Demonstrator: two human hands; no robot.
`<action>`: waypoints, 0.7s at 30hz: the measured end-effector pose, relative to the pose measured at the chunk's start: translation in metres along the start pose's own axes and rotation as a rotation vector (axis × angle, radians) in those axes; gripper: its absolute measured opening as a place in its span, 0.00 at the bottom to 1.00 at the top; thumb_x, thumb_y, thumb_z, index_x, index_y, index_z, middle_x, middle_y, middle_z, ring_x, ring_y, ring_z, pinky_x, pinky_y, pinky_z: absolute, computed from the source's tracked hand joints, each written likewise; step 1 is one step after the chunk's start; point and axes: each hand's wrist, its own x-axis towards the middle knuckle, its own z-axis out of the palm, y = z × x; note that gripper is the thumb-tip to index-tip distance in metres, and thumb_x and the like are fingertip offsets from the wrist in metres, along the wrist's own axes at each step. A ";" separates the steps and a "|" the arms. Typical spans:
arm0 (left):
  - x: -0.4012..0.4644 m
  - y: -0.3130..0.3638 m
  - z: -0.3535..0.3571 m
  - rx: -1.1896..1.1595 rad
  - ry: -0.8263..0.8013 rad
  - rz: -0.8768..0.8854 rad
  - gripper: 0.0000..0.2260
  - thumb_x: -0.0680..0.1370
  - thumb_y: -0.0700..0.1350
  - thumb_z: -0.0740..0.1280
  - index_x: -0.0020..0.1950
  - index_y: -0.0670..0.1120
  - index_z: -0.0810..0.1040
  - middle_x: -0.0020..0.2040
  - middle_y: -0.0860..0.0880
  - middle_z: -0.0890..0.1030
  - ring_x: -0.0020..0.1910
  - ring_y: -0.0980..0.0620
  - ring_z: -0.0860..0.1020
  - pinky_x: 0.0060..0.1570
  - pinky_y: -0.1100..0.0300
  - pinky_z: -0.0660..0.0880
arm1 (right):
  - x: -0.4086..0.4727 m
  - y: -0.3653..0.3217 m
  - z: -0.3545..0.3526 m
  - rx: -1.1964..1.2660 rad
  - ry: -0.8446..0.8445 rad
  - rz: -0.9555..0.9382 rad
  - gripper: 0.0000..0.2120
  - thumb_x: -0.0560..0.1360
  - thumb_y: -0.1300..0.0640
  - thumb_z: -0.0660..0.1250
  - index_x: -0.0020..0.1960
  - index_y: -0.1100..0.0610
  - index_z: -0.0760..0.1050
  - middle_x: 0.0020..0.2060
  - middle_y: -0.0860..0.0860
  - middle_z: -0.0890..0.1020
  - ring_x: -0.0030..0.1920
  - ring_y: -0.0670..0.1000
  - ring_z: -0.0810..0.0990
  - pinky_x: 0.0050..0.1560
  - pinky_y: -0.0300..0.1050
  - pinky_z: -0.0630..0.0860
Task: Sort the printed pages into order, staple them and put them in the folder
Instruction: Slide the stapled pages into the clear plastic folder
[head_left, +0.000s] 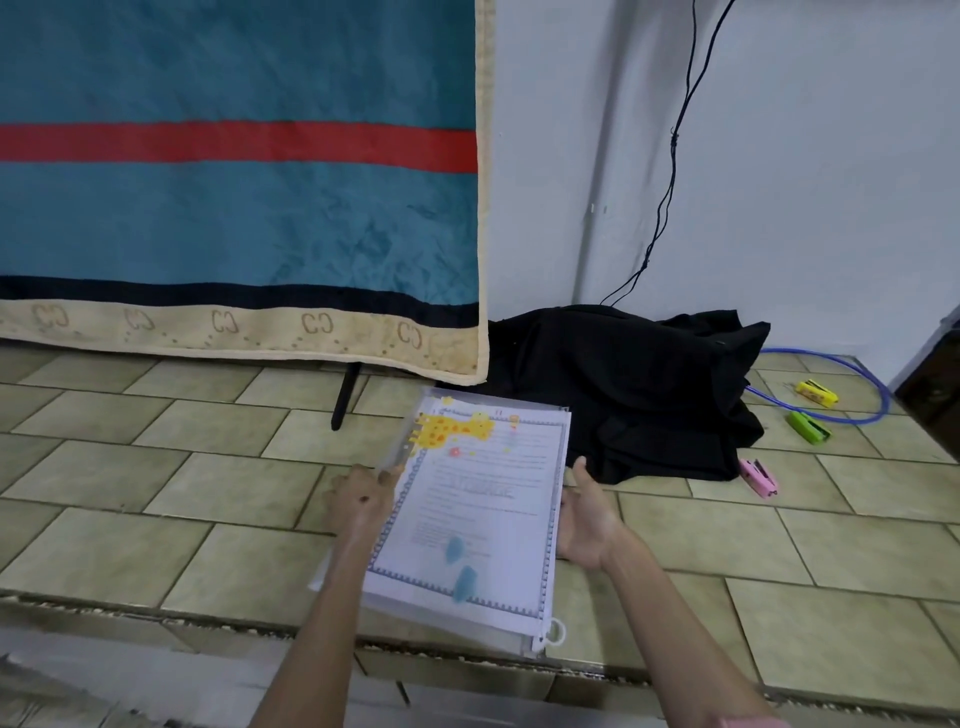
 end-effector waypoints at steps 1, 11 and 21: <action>0.002 -0.001 0.000 -0.068 -0.029 -0.005 0.19 0.78 0.51 0.58 0.55 0.35 0.74 0.56 0.37 0.76 0.57 0.38 0.74 0.55 0.52 0.70 | -0.001 0.000 0.003 -0.038 -0.036 -0.007 0.38 0.74 0.31 0.46 0.62 0.58 0.77 0.55 0.59 0.82 0.52 0.59 0.83 0.51 0.55 0.76; -0.001 0.010 -0.018 -0.066 -0.173 0.087 0.13 0.78 0.48 0.61 0.49 0.39 0.78 0.51 0.39 0.80 0.54 0.42 0.77 0.53 0.53 0.72 | -0.017 -0.067 0.020 -0.746 0.039 -0.052 0.15 0.77 0.69 0.61 0.62 0.73 0.71 0.43 0.60 0.84 0.41 0.57 0.84 0.51 0.56 0.80; -0.016 0.116 -0.076 -0.447 0.289 0.519 0.39 0.70 0.65 0.67 0.74 0.47 0.59 0.74 0.46 0.61 0.74 0.46 0.58 0.72 0.46 0.56 | -0.129 -0.173 0.151 -2.042 0.349 -0.386 0.12 0.76 0.55 0.65 0.56 0.62 0.73 0.53 0.58 0.78 0.48 0.54 0.74 0.44 0.44 0.70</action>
